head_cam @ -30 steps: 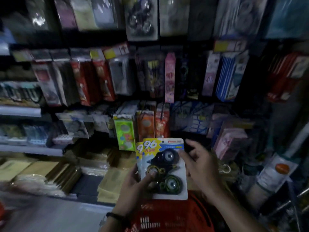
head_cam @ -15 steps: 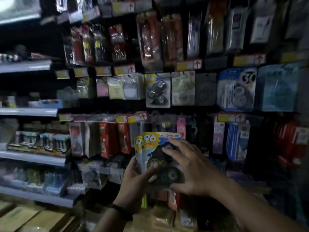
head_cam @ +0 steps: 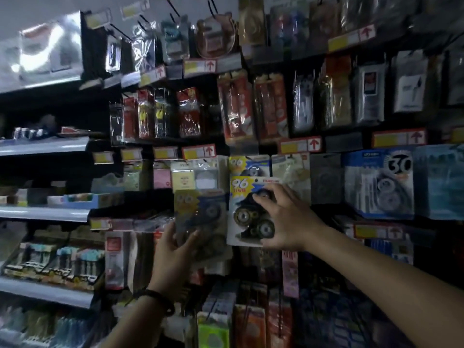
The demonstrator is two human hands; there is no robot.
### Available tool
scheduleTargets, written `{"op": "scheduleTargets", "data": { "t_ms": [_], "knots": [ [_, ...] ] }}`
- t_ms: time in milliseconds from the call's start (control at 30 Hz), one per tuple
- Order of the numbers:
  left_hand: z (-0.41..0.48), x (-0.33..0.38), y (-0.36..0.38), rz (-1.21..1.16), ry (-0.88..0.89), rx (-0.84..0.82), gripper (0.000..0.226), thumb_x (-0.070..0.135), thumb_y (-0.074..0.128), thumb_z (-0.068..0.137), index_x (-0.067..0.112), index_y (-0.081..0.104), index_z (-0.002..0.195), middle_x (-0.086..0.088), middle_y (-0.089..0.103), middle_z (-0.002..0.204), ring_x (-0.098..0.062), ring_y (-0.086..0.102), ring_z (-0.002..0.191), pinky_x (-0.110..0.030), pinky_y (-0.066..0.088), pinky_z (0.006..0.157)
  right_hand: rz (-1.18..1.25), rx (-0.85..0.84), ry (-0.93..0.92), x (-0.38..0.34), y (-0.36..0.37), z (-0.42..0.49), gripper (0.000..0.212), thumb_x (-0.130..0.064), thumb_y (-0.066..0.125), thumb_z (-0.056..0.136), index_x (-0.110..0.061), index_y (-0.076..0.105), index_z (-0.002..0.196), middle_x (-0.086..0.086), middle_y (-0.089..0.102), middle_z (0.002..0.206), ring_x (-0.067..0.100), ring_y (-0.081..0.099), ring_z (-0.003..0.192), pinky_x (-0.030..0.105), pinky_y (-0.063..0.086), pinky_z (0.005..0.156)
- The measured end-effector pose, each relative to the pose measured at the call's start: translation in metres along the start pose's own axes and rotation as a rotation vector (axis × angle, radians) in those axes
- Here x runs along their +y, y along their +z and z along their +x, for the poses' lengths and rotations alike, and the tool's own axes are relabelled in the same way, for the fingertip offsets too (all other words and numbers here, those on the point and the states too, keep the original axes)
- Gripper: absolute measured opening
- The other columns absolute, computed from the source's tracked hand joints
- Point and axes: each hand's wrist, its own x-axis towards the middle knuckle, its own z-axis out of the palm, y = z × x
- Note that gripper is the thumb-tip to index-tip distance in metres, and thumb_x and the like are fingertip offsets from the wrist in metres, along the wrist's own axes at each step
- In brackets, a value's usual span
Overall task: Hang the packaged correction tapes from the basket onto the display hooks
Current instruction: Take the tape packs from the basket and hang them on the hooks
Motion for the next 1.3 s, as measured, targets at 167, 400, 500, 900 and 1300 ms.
{"op": "scheduleTargets", "data": {
  "t_ms": [167,400,500,900,1300],
  "knots": [
    [0.032,-0.001,-0.008,0.053,0.101,0.056,0.031,0.015,0.074,0.097,0.036,0.069,0.119,-0.003,0.078,0.117,-0.026,0.076,0.108,-0.059,0.062,0.092,-0.168,0.096,-0.03,0.013,0.012,0.046,0.109,-0.06,0.086,0.058,-0.012,0.052,0.149,0.019,0.042,0.147,0.04,0.039,0.138,0.053,0.047,0.111],
    [0.049,-0.006,0.004,-0.004,0.106,0.025,0.031,0.014,0.072,0.097,0.031,0.068,0.124,-0.003,0.078,0.118,-0.023,0.077,0.107,-0.049,0.064,0.089,-0.261,0.114,-0.04,0.023,0.022,0.08,0.108,-0.048,0.089,0.065,-0.009,0.044,0.155,0.026,0.032,0.158,0.047,0.029,0.149,0.059,0.042,0.115],
    [0.052,-0.008,0.007,-0.016,0.098,0.008,0.031,0.014,0.071,0.097,0.031,0.068,0.124,-0.002,0.079,0.117,-0.023,0.077,0.107,-0.047,0.064,0.087,-0.292,0.078,-0.018,0.024,0.022,0.086,0.107,-0.051,0.084,0.071,-0.011,0.037,0.159,0.023,0.025,0.162,0.043,0.022,0.152,0.055,0.035,0.12],
    [0.071,-0.012,0.022,-0.063,0.028,-0.019,0.031,0.009,0.071,0.097,0.026,0.07,0.123,-0.005,0.08,0.113,-0.028,0.078,0.105,-0.052,0.063,0.089,-0.42,-0.056,0.106,0.013,0.033,0.11,0.085,-0.027,0.078,0.081,-0.005,0.038,0.153,0.029,0.026,0.16,0.044,0.03,0.146,0.05,0.027,0.121],
    [0.079,-0.003,0.048,-0.072,-0.002,-0.012,0.04,0.009,0.075,0.095,0.026,0.061,0.129,-0.013,0.078,0.112,-0.029,0.078,0.1,-0.053,0.065,0.084,-0.155,0.134,-0.296,0.002,0.032,0.062,0.116,-0.08,0.06,0.081,-0.023,0.008,0.167,0.019,0.006,0.172,0.035,0.009,0.16,0.047,0.018,0.128]
  ]
}}
